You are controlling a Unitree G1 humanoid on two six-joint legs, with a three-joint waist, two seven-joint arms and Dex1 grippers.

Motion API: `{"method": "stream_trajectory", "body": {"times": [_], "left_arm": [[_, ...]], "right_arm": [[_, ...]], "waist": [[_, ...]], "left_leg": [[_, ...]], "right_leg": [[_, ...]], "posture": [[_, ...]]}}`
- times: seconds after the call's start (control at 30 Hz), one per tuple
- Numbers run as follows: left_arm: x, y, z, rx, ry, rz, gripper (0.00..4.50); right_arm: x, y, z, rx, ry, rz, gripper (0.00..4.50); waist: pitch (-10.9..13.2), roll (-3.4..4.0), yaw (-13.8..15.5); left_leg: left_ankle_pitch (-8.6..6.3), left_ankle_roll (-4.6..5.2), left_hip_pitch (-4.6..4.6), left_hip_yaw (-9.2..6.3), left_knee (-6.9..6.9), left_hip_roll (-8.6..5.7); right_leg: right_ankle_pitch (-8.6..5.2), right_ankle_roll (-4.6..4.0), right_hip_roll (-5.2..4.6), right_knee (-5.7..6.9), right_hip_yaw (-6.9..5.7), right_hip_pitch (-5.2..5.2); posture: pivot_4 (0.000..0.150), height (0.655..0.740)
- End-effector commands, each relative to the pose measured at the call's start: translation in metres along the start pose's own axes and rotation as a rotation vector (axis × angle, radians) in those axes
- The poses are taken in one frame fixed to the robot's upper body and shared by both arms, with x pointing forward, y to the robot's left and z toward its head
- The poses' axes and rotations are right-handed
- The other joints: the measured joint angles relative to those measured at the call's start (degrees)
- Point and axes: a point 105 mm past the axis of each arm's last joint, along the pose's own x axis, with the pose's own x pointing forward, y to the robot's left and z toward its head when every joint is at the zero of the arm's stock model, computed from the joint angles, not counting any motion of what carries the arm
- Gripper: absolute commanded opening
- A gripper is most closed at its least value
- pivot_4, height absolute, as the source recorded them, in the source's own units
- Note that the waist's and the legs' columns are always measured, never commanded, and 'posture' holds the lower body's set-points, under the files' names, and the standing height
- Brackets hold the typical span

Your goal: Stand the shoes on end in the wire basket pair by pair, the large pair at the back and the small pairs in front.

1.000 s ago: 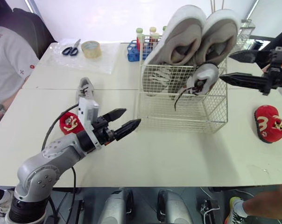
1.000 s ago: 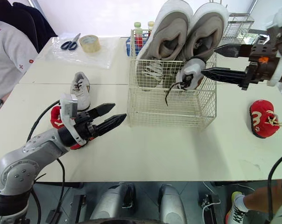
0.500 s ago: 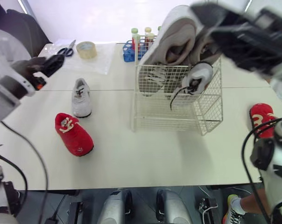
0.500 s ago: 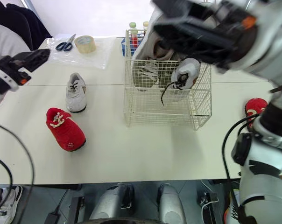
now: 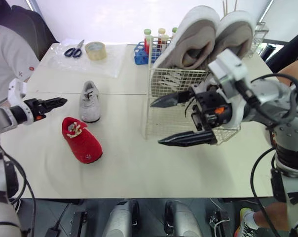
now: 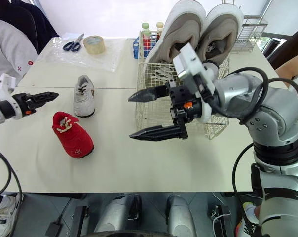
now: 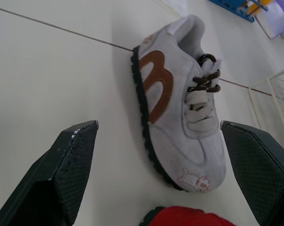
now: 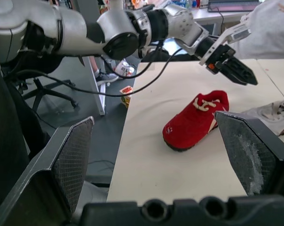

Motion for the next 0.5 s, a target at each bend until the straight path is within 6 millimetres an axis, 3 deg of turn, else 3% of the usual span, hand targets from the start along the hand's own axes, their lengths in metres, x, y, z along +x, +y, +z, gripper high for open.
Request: {"method": "stream_trajectory", "body": {"times": [0.03, 0.37, 0.43, 0.5], "left_arm": [[0.005, -0.007, 0.014, 0.053, -0.042, -0.02, 4.35], [0.067, -0.016, -0.007, 0.122, -0.043, 0.104, 4.35], [0.072, -0.017, -0.006, 0.106, -0.07, 0.122, 3.82], [0.075, -0.02, -0.005, 0.099, -0.083, 0.123, 3.0]], "right_arm": [[-0.003, 0.003, 0.002, -0.054, 0.024, -0.024, 4.49], [-0.01, -0.001, 0.003, -0.039, 0.03, -0.136, 4.49], [-0.01, -0.001, 0.004, -0.036, 0.03, -0.155, 4.5], [-0.011, 0.0, 0.005, -0.032, 0.029, -0.173, 4.5]], "waist": [[0.0, -0.04, 0.0], [0.0, -0.1, 0.1], [0.0, -0.1, 0.2], [0.0, -0.1, 0.1]], "left_leg": [[0.0, 0.0, 0.0, 0.0, 0.0, 0.01], [-0.01, 0.02, 0.0, -0.01, 0.02, 0.0], [-0.01, 0.01, 0.0, -0.01, 0.02, 0.01], [-0.01, 0.01, 0.0, -0.02, 0.02, 0.01]], "right_leg": [[0.0, 0.0, -0.02, 0.01, 0.0, -0.01], [0.05, 0.05, -0.17, 0.04, 0.01, -0.03], [0.05, 0.06, -0.21, 0.06, 0.02, -0.04], [0.06, 0.06, -0.24, 0.06, 0.01, -0.04]], "posture": [[0.15, 0.7371], [0.15, 0.7371], [0.15, 0.7371], [0.15, 0.7371]]}}
